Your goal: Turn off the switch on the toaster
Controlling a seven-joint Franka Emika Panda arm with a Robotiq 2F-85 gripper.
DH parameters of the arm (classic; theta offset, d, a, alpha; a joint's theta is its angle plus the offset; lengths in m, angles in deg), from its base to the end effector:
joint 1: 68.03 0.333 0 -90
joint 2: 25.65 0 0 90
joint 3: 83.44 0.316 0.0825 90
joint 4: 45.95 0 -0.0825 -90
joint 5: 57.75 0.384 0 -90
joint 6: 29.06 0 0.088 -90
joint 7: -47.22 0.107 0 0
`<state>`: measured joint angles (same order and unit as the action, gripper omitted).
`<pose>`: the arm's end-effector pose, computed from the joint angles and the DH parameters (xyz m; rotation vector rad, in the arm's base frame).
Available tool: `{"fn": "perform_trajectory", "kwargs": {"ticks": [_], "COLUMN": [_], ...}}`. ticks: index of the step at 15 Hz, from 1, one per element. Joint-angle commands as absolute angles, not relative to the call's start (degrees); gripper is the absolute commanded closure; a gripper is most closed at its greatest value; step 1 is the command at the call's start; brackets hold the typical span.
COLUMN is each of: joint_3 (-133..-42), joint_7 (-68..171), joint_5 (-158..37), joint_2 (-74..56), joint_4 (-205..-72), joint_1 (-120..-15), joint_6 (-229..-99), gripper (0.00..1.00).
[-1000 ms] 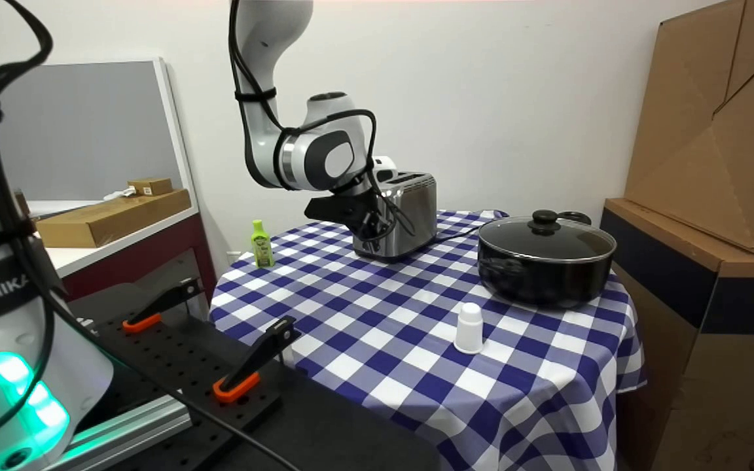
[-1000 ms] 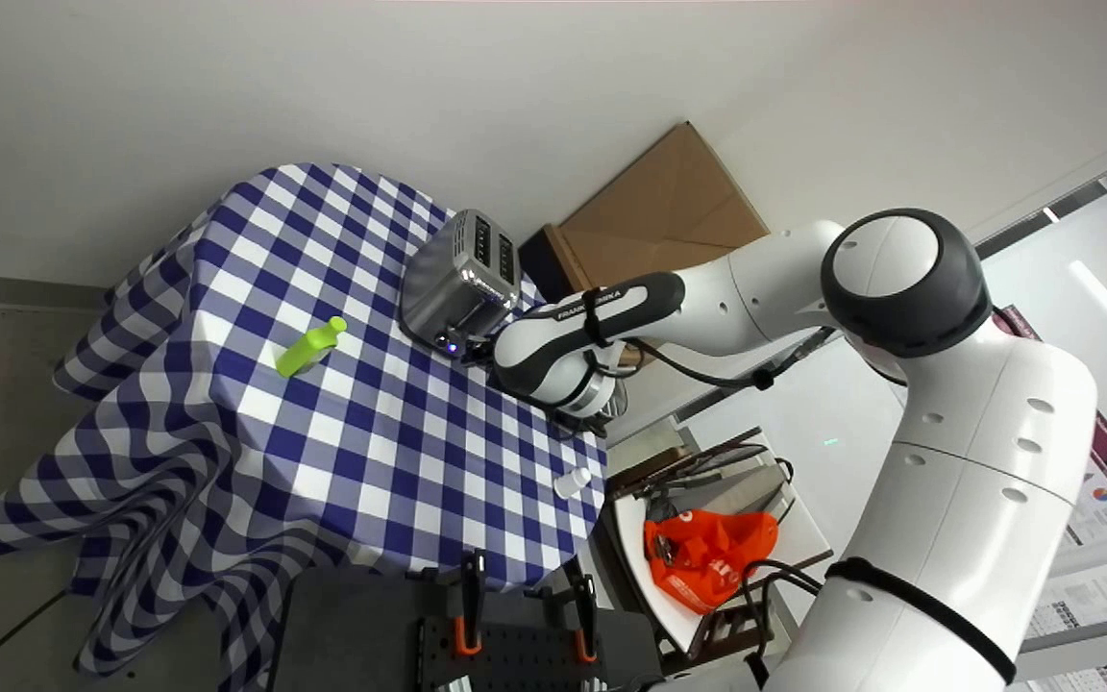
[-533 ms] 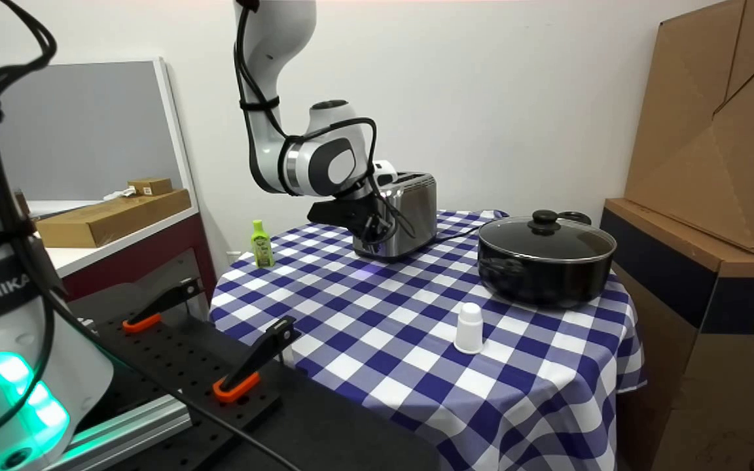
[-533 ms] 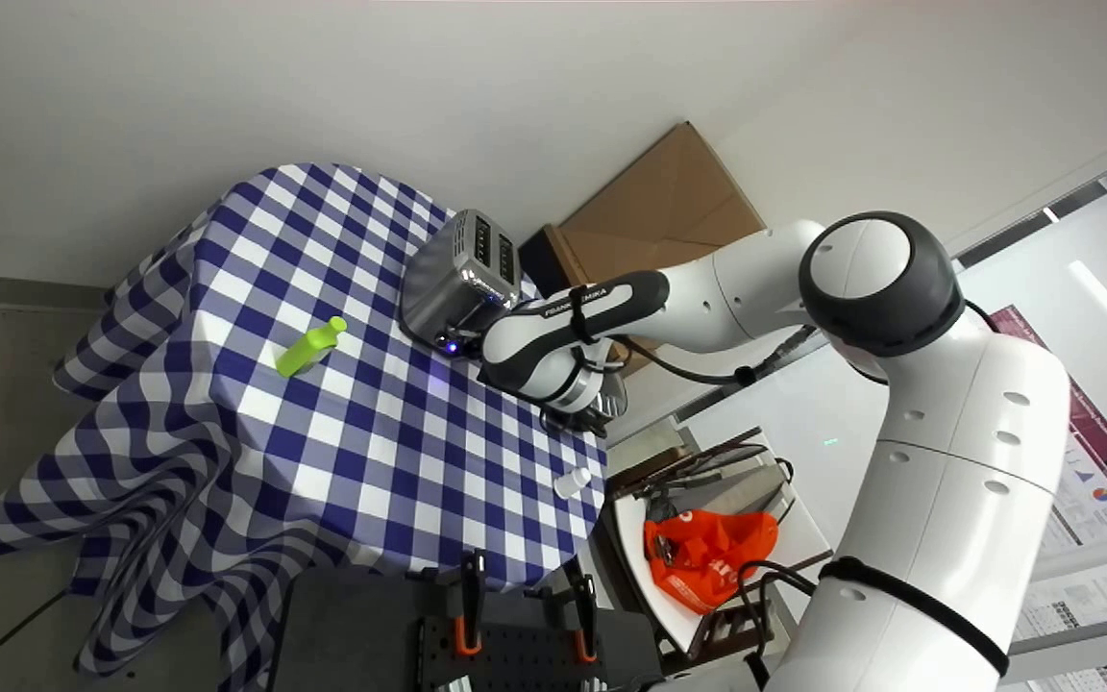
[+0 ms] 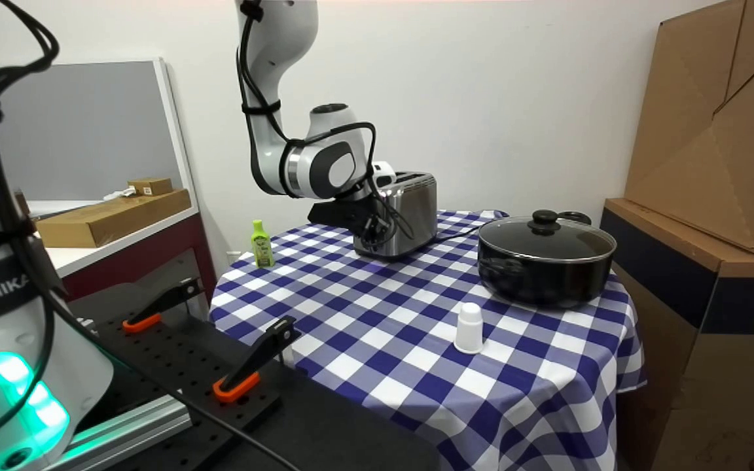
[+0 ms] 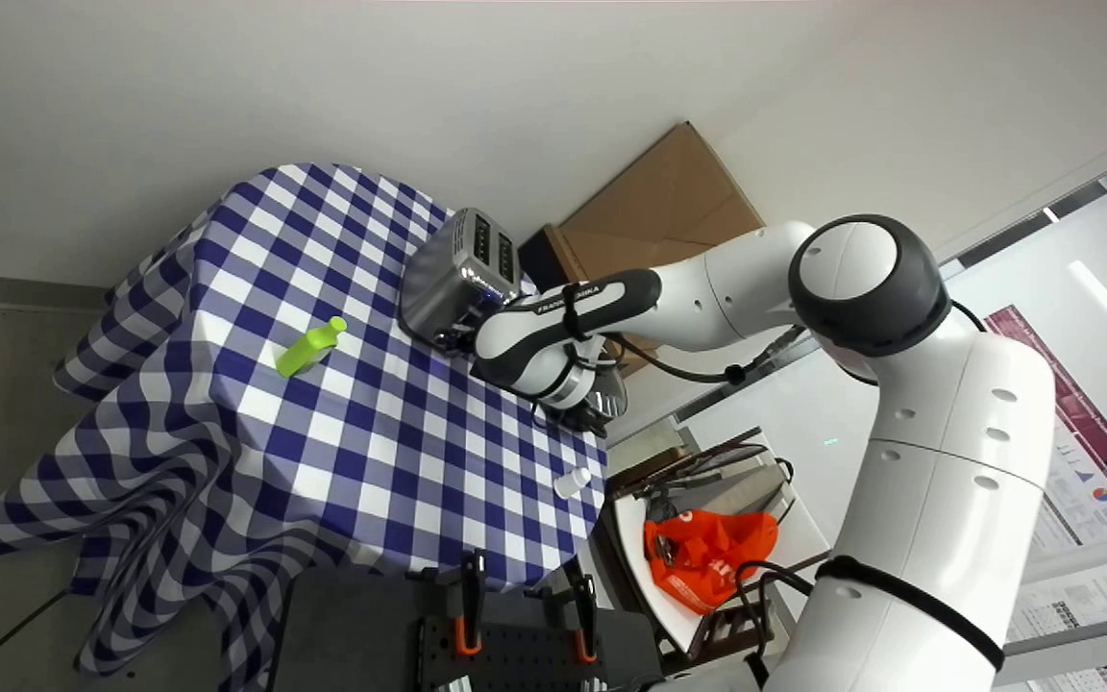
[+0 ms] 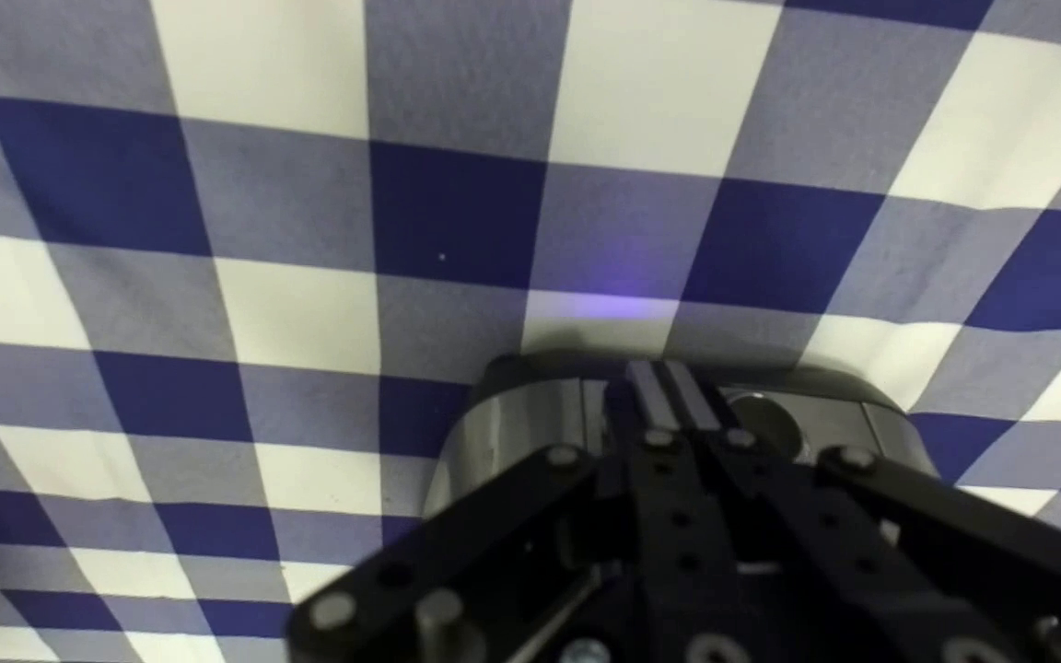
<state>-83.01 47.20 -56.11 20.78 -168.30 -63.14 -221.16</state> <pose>0.5624 0.0494 0.0670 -3.0528 -0.0924 -0.6291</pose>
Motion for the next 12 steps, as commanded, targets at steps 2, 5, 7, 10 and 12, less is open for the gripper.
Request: {"fn": "perform_trajectory", "kwargs": {"ticks": [2, 5, 7, 10, 12], "joint_3": [-81.59, -80.65, -82.19, -84.05, -83.35], "joint_7": [46.51, 45.64, 45.73, 45.41, 43.45], "joint_5": [-57.56, -58.30, -58.02, -57.81, -56.40], "joint_2": [20.11, 15.08, 9.82, 0.91, -5.37], "joint_4": [-167.75, -171.15, -174.14, -178.18, -180.78], "joint_1": [-64.54, -66.47, -66.78, -68.53, -71.28], "joint_6": [-217.60, -202.79, -193.38, -185.62, -183.26], "gripper": [1.00, 1.00, 1.00, 1.00, 1.00]}}
